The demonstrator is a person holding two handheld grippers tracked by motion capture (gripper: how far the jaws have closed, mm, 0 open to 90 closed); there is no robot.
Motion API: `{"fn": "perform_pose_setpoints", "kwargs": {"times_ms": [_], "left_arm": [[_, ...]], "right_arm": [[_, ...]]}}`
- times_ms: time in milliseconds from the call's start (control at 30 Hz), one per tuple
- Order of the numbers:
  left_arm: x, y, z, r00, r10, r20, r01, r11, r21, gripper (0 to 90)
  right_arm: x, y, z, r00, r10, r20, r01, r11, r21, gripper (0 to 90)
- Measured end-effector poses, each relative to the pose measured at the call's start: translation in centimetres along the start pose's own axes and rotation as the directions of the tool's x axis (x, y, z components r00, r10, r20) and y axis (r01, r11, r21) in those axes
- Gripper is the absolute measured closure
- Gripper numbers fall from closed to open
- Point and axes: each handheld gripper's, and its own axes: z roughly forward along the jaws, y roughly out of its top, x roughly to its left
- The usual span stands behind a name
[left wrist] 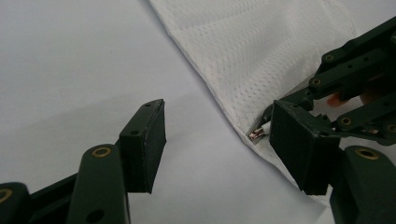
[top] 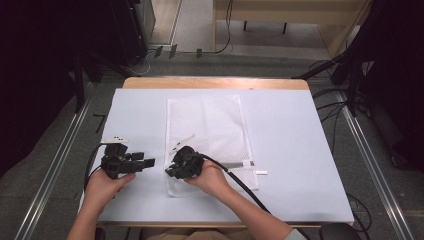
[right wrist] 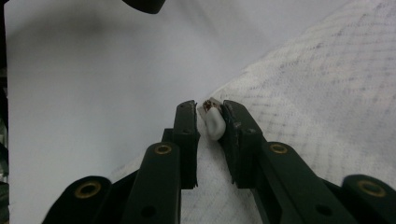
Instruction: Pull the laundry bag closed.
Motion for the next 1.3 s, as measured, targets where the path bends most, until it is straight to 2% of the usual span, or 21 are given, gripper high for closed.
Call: {"fn": "perform_pose_setpoints", "kwargs": {"times_ms": [33,167,333,367,433,567,733,867,900,1033,1167,1200,1300], "left_arm": [[0.1,0.0,0.0,1.0,0.004,-0.003,-0.004,1.0,-0.006,37.6],[0.4,-0.1,-0.2,0.9994,-0.031,0.017,0.031,0.9995,-0.009,39.3],[0.6,-0.1,-0.2,0.9988,-0.048,0.008,0.048,0.9987,-0.019,39.7],[0.6,-0.1,-0.3,0.9987,-0.051,0.012,0.051,0.9985,-0.018,40.2],[0.6,-0.1,-0.3,0.999,-0.035,0.028,0.035,0.9993,-0.013,40.9],[0.2,0.1,-0.1,0.9981,-0.009,0.061,0.009,0.9999,0.009,43.1],[-0.6,0.2,0.3,0.9941,0.023,0.106,-0.027,0.999,0.036,43.2],[-1.3,0.2,0.3,0.9905,0.063,0.122,-0.067,0.9974,0.028,41.9],[-1.4,0.2,0.3,0.9881,0.071,0.137,-0.075,0.9968,0.028,41.9],[-1.8,0.1,0.7,0.9849,0.075,0.156,-0.084,0.9949,0.056,43.6],[-2.1,0.1,1.7,0.9806,0.083,0.178,-0.101,0.9904,0.095,49.0],[-2.3,0.1,1.9,0.9789,0.091,0.183,-0.113,0.9871,0.114,49.7],[-2.7,0.1,2.5,0.9748,0.108,0.195,-0.135,0.9821,0.131,51.2]], "right_arm": [[0.0,0.1,0.1,1.0,0.0,0.003,0.0,1.0,-0.004,78.1],[0.0,0.4,0.5,1.0,-0.005,0.006,0.005,1.0,-0.001,83.0],[0.0,0.8,0.9,0.9999,0.01,0.012,-0.01,1.0,-0.001,86.1],[-0.1,0.8,0.8,0.9999,-0.003,0.017,0.003,1.0,-0.004,86.7],[-0.1,0.9,0.6,0.9997,-0.01,0.022,0.01,1.0,-0.002,87.1],[0.0,1.3,-0.3,0.9993,-0.026,0.027,0.027,0.999,-0.032,87.1],[-0.1,1.7,-1.3,0.9992,-0.029,0.028,0.03,0.998,-0.06,87.2],[0.0,1.9,-1.9,0.9992,-0.022,0.035,0.025,0.996,-0.088,87.1],[0.0,2.0,-2.0,0.999,-0.026,0.035,0.029,0.995,-0.092,87.1],[0.1,2.3,-2.7,0.9988,-0.033,0.037,0.037,0.994,-0.107,87.2],[0.3,2.5,-3.1,0.9983,-0.045,0.037,0.048,0.992,-0.113,87.2],[0.2,2.5,-3.1,0.9983,-0.045,0.037,0.049,0.993,-0.108,87.2],[0.3,2.5,-3.0,0.9985,-0.042,0.036,0.045,0.994,-0.103,87.2]]}}
